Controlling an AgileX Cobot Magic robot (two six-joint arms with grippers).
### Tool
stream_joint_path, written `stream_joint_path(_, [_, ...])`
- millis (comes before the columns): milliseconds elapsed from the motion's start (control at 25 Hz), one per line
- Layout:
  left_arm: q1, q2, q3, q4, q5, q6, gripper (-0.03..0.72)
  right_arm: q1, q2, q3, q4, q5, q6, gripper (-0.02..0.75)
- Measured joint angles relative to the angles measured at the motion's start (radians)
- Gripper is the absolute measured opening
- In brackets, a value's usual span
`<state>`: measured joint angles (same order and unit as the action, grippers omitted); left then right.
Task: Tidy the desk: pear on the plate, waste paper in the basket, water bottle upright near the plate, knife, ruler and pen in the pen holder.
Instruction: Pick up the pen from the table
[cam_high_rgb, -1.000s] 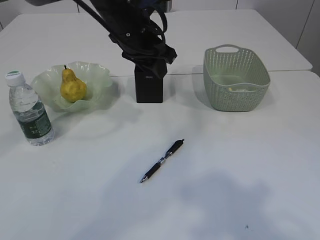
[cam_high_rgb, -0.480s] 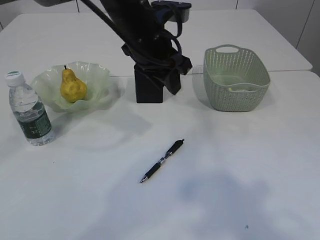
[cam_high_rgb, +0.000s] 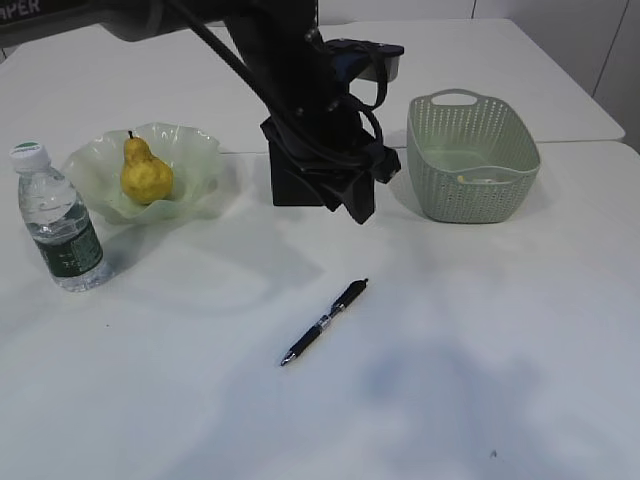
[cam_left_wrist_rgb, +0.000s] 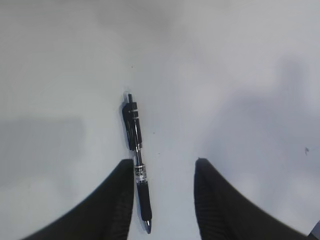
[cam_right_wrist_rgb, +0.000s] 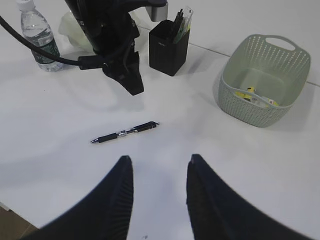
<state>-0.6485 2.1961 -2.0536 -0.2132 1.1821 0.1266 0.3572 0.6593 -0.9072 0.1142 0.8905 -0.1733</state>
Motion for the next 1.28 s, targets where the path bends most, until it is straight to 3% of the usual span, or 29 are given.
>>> stream_joint_path(280, [-0.001, 0.040, -0.002, -0.008, 0.010, -0.030, 0.377, 0.000, 0.000, 0.000, 0.000, 0.000, 0.000, 0.298])
stream_joint_path(520, [-0.016, 0.073, -0.002, 0.004, 0.023, -0.066, 0.382, 0.000, 0.000, 0.000, 0.000, 0.000, 0.000, 0.298])
stream_joint_path(840, [-0.059, 0.076, -0.002, 0.101, 0.028, -0.118, 0.383, 0.000, 0.000, 0.000, 0.000, 0.000, 0.000, 0.298])
stream_joint_path(1280, [-0.067, 0.125, -0.002, 0.150, 0.035, -0.143, 0.384, 0.000, 0.000, 0.000, -0.008, -0.001, 0.000, 0.298])
